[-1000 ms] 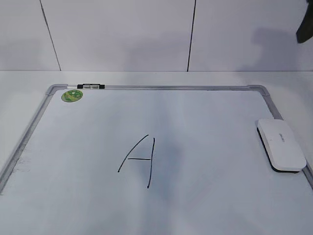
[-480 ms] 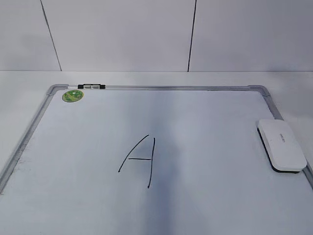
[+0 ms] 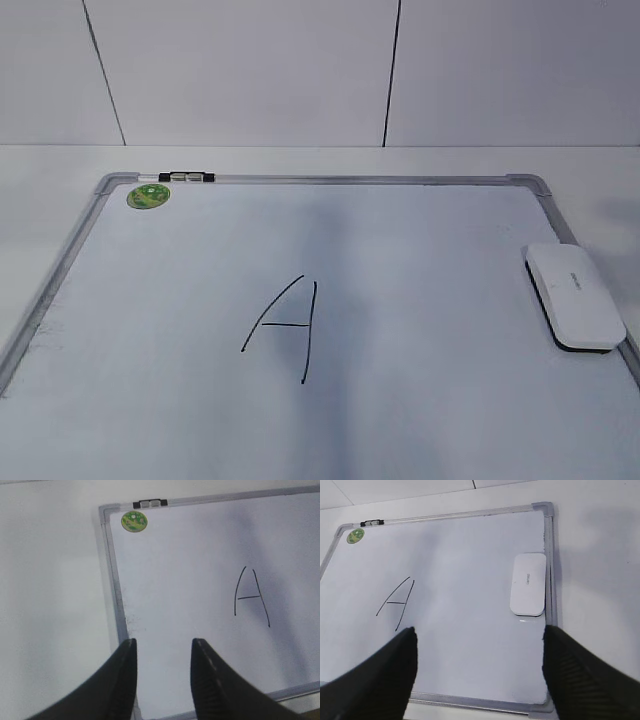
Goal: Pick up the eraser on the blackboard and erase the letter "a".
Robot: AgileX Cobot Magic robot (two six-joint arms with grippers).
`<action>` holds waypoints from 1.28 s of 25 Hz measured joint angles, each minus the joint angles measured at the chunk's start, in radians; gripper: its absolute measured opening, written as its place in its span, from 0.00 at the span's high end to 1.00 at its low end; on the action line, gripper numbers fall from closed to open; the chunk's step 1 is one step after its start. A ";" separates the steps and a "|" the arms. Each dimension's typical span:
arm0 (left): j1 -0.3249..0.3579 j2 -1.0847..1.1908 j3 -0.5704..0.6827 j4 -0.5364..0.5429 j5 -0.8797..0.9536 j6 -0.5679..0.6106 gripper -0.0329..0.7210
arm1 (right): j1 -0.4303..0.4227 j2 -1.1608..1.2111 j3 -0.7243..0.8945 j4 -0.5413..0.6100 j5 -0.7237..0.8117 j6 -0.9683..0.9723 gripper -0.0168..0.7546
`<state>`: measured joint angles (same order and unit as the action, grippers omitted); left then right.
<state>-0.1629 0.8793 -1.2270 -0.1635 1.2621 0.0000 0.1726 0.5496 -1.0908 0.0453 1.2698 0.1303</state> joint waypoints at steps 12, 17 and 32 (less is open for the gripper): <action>0.000 -0.364 0.238 -0.010 0.006 0.000 0.59 | 0.004 -0.212 0.203 0.024 0.003 -0.015 0.21; 0.000 -0.500 0.325 -0.019 0.011 0.000 0.59 | 0.012 -0.328 0.285 -0.012 0.005 -0.045 0.21; 0.000 -0.686 0.621 0.006 0.012 0.000 0.59 | 0.012 -0.503 0.535 -0.112 0.007 -0.051 0.21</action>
<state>-0.1629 0.1935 -0.6060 -0.1573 1.2745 0.0000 0.1843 0.0466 -0.5562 -0.0667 1.2767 0.0795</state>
